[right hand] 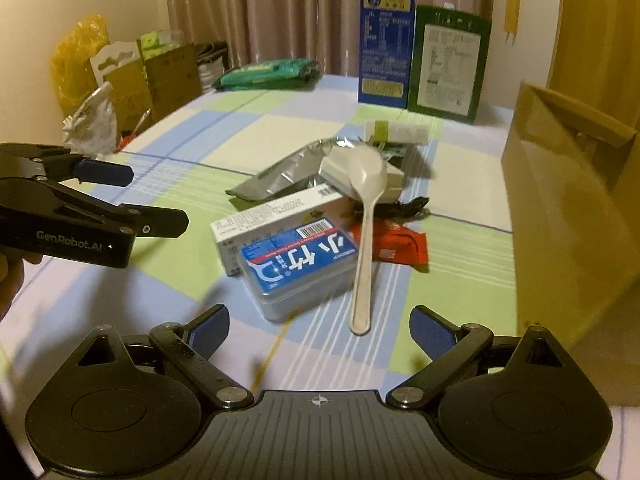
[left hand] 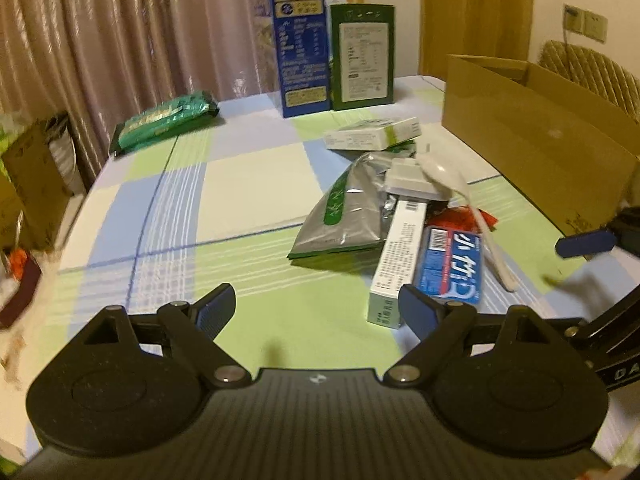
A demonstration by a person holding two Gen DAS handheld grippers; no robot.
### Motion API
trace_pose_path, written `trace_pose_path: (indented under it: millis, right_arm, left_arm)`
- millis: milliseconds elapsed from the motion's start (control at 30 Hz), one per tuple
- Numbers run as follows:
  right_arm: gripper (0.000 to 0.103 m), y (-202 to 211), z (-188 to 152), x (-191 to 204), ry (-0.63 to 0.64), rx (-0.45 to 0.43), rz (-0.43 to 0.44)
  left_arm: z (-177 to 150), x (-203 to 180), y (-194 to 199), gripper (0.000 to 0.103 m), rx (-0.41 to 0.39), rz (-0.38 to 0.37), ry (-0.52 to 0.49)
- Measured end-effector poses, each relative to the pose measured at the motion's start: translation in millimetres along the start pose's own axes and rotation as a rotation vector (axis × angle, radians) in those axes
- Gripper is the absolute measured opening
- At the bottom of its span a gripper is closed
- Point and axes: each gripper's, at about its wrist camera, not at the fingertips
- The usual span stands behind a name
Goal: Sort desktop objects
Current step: 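Move both tools back toward the remaining items on the table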
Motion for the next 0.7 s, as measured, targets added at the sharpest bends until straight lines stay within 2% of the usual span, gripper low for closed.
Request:
trace_pose_path:
  millis: [300, 433, 600, 700]
  right_arm:
    - [0.095, -34, 1, -1, 0.012, -0.001, 0.013]
    - [0.095, -38, 0, -8, -0.036, 0.017, -0.04]
    - [0.095, -26, -8, -26, -0.134, 0.051, -0.146]
    - [0.095, -15, -11, -29, -0.169, 0.033, -0.127]
  left_arm:
    - [-7, 16, -16, 0.086, 0.024, -0.045, 0.078]
    - [-7, 14, -19, 0.086, 0.03, -0.061, 0.081]
    - [-8, 5, -22, 0.086, 0.036, -0.065, 0.034]
    - [-7, 0, -22, 0.086, 0.019, -0.082, 0.014]
Point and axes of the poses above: each gripper's, at about its wrist camera, not at the fingertips, and y roughly against the way its jaws point, x to its left, z to its top, and after that the axes turned 6 degrees about y, right-handed
